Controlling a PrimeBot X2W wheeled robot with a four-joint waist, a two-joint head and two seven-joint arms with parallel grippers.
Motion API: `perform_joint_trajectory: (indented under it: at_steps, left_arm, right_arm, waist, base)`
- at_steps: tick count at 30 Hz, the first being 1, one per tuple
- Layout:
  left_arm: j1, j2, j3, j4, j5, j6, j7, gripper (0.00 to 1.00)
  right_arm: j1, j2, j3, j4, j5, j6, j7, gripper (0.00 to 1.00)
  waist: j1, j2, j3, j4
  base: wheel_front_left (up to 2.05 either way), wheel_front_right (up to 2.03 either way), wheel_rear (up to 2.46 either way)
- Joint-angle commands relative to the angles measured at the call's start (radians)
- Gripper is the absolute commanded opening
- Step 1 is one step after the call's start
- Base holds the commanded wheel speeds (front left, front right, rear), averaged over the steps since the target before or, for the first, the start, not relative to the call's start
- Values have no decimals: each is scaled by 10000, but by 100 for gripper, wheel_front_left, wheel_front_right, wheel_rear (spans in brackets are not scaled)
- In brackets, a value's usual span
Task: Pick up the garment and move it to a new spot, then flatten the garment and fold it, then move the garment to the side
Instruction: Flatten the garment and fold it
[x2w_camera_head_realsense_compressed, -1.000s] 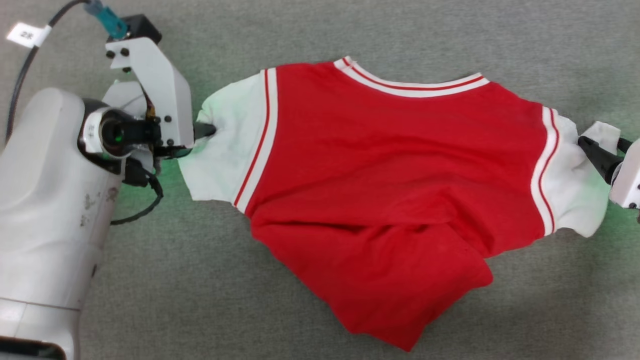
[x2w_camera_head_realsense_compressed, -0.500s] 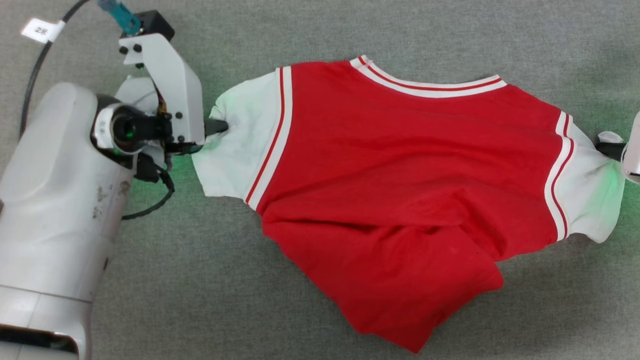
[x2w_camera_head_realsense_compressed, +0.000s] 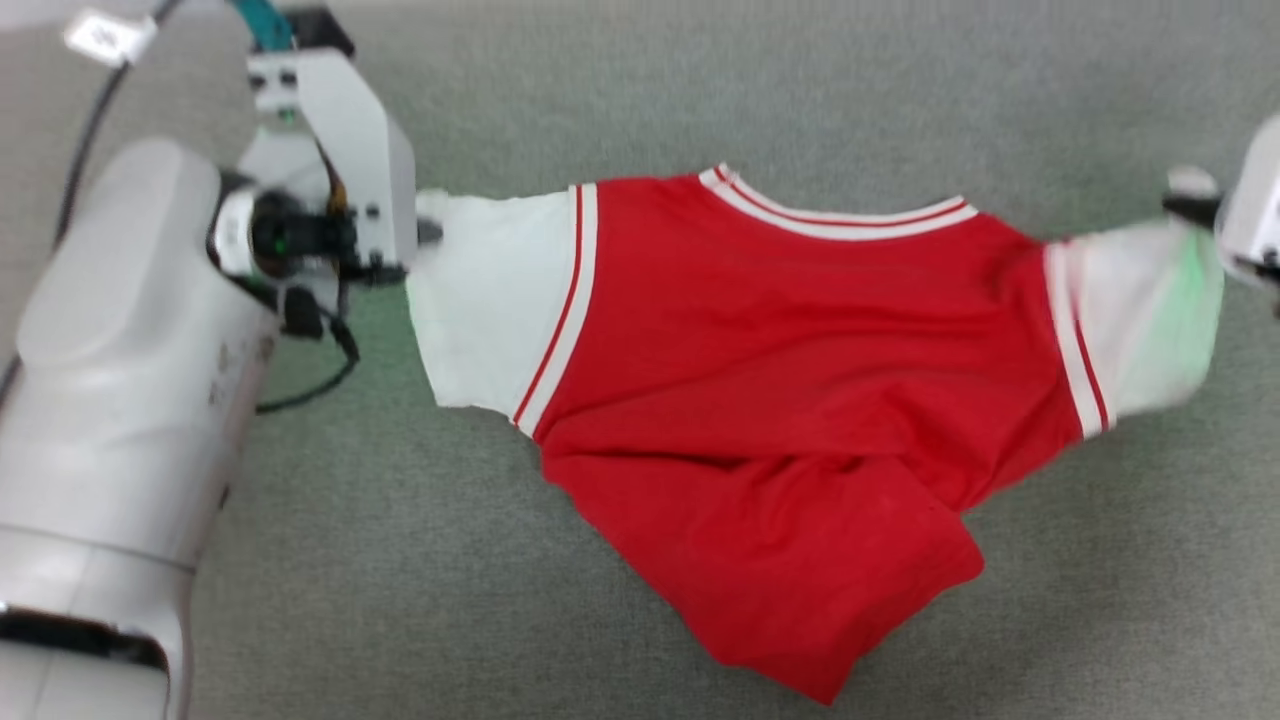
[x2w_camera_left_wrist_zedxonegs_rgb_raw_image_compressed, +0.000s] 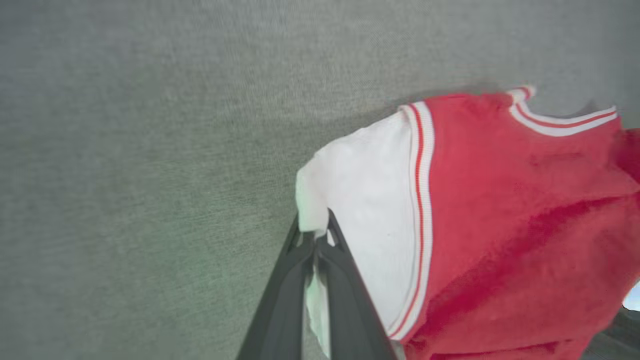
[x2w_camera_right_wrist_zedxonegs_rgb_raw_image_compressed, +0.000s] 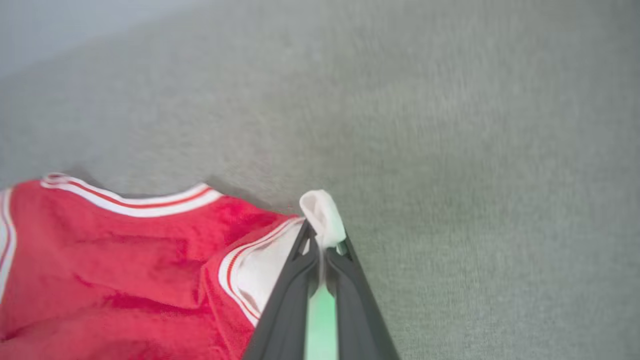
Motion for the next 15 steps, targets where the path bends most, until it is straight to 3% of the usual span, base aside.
perform_joint_trajectory:
  at_steps: [1, 9, 15]
  left_arm:
    - [-174, -27, -19, 31, 100, -50, -46, 0]
    - [-1243, 118, 14, 406, 594, -151, -1229, 0]
    - [-2151, 339, 256, 674, 1015, -127, -2846, 0]
  right_arm:
    - [-198, 76, 126, -84, -54, 4, -208, 0]
    - [-1498, 355, 1331, -26, 221, 4, -2671, 0]
    - [-2504, 136, 2623, 569, 456, 2, -5039, 0]
  waist:
    - [0, 0, -649, 110]
    - [0, 0, -1794, 134]
    - [0, 0, -2462, 257]
  base:
    - [0, 0, 0]
    - [0, 0, 0]
    - [0, 0, 0]
